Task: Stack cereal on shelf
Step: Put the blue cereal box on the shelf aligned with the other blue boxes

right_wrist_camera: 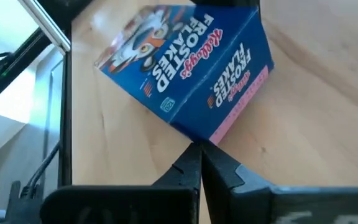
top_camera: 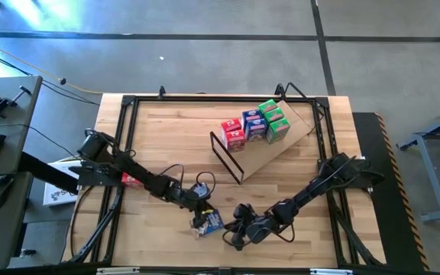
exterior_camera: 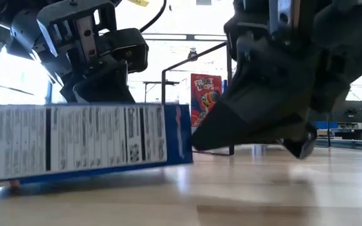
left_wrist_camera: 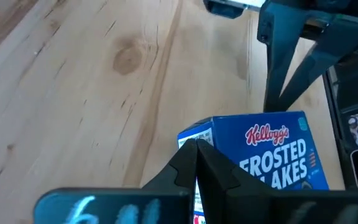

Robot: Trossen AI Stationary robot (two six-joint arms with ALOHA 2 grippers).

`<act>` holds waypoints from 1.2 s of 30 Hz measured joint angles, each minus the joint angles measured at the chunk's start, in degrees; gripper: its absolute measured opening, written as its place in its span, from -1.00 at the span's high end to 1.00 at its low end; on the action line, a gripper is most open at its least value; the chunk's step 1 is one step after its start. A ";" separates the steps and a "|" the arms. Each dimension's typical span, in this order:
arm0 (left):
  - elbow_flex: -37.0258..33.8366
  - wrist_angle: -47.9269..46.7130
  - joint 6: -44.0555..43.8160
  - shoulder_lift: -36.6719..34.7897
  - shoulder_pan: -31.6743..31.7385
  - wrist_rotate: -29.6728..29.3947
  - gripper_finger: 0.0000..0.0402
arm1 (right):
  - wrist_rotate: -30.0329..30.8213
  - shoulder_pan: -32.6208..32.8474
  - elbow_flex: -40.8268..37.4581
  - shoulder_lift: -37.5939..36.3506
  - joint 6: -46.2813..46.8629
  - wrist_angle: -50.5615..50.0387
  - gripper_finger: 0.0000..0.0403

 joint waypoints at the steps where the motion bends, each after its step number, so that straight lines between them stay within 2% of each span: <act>1: 0.00 -0.01 0.05 -0.24 0.00 -0.02 1.00 | 0.64 0.08 0.00 -0.40 -0.57 -0.36 1.00; 14: 0.08 -4.07 5.48 -8.56 -0.02 -5.75 1.00 | 7.23 -0.04 0.00 -3.49 -9.87 -0.87 1.00; 29: 0.04 -10.02 10.49 -13.89 -0.83 -13.03 1.00 | 16.29 -0.04 -0.04 -8.09 -22.67 -1.98 1.00; 36: 0.04 -9.98 13.72 -15.68 -0.90 -16.00 1.00 | 17.04 -0.41 -0.04 -9.12 -30.08 -1.86 1.00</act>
